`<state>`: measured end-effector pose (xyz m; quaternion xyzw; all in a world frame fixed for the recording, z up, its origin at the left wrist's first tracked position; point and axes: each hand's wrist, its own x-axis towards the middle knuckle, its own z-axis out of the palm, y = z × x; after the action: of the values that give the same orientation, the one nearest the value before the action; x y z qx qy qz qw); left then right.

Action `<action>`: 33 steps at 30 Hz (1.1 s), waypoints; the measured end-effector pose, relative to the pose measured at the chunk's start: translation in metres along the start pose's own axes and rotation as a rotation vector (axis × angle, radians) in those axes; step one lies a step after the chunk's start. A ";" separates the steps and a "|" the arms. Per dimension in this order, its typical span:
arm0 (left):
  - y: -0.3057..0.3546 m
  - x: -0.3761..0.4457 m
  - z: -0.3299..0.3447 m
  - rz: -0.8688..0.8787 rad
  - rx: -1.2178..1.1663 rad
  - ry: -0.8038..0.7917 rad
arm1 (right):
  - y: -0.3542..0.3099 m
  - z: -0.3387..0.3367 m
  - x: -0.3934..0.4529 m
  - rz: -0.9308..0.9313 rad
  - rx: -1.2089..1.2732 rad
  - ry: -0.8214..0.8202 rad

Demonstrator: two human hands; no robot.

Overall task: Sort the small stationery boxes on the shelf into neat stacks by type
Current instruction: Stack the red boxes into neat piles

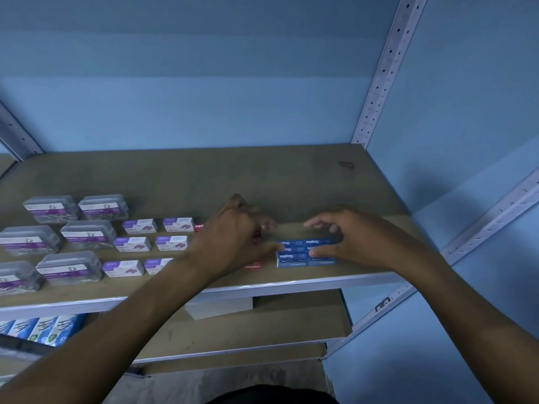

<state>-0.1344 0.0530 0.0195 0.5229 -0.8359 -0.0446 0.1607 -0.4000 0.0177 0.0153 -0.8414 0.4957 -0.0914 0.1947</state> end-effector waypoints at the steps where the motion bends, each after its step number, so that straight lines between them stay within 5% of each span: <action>1: -0.008 -0.004 -0.007 -0.007 0.014 0.008 | -0.005 -0.002 0.003 -0.016 0.005 0.025; 6: -0.046 -0.028 -0.036 -0.041 0.041 0.037 | -0.044 0.003 0.026 -0.131 0.060 0.090; 11: -0.063 -0.046 -0.044 -0.051 0.084 -0.013 | -0.078 0.025 0.049 -0.147 0.115 -0.010; 33: -0.066 -0.058 -0.034 -0.044 -0.012 -0.065 | -0.100 0.043 0.046 -0.125 0.010 -0.061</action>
<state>-0.0434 0.0780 0.0223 0.5386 -0.8287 -0.0701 0.1354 -0.2829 0.0312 0.0164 -0.8720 0.4358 -0.0801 0.2079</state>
